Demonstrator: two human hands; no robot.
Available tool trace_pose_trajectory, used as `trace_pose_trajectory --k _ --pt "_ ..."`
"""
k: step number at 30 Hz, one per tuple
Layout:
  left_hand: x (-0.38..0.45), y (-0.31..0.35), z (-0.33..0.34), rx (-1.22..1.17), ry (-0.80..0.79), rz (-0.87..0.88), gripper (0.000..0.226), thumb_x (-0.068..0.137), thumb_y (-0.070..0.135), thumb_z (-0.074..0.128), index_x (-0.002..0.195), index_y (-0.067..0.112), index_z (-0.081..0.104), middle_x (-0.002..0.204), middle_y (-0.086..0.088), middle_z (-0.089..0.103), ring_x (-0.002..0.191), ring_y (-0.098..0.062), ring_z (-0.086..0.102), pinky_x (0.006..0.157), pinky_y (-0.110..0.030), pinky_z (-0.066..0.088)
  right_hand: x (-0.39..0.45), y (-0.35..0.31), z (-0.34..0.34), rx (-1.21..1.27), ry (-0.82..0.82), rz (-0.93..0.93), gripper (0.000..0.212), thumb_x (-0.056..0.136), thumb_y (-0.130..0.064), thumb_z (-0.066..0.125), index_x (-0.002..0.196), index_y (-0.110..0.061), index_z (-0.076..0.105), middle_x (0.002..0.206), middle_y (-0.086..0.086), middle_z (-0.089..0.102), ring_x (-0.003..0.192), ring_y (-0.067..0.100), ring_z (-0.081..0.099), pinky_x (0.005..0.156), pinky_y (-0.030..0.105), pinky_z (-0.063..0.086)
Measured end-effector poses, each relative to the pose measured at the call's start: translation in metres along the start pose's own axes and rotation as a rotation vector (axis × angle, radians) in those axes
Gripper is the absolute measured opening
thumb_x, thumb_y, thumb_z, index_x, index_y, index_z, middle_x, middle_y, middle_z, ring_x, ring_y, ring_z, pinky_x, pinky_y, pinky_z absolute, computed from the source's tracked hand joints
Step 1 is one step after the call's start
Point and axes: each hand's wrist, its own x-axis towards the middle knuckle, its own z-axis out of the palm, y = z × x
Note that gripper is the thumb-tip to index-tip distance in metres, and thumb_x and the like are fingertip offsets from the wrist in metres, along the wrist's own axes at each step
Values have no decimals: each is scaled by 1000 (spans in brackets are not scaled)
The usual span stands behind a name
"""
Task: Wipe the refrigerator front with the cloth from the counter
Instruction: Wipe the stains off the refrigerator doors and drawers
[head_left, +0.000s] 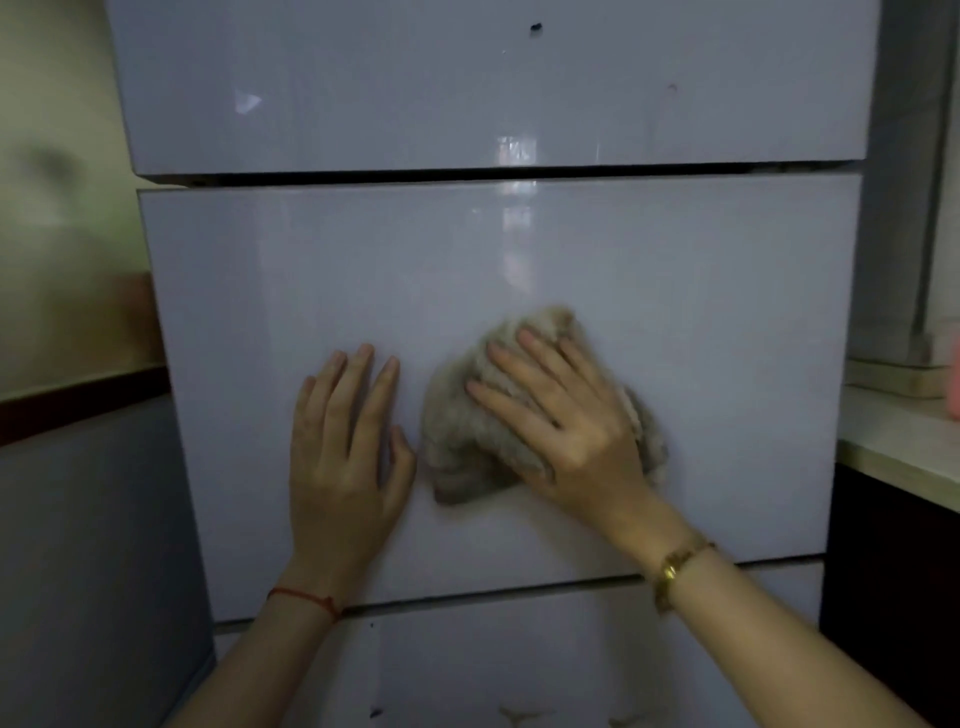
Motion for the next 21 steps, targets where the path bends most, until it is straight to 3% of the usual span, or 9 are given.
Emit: trace_pose_trajectory --k 3,8,10,15,18,21 --pt "1 0 0 -1 -1 -6 51 92 10 53 142 6 47 151 -14 43 143 -32 37 121 -52 29 -7 22 -13 -37 27 88 38 94 -13 65 133 -11 63 144 15 55 143 33 43 123 56 29" --pt "1 1 1 -8 9 -12 51 91 9 53 141 6 48 150 -14 44 143 -31 37 119 -53 32 72 66 -11 -142 359 478 37 100 -32 61 132 -12 64 142 14 57 139 33 47 120 58 32" --pt "1 0 1 -7 10 -9 51 91 9 54 141 6 48 150 -14 45 143 -31 37 120 -52 31 85 54 -1 -135 341 421 38 99 -29 62 133 -13 62 144 13 56 140 33 47 119 58 32" --pt "0 -1 0 -1 9 6 53 90 11 55 143 8 45 150 -13 43 144 -30 36 121 -50 29 28 12 4 -45 56 29 43 91 -13 70 133 -11 62 146 14 54 143 33 43 120 56 32" --pt "2 -1 0 -3 16 7 53 91 10 54 143 8 46 150 -12 44 143 -30 38 120 -50 30 14 36 -13 -81 87 165 41 93 -12 67 134 -10 62 146 15 53 143 33 42 121 56 32" --pt "2 0 1 -14 34 5 52 90 9 54 142 8 46 149 -12 45 142 -30 38 120 -50 31 47 65 -20 -137 282 441 37 99 -24 64 134 -11 62 144 15 55 141 33 44 118 58 35"
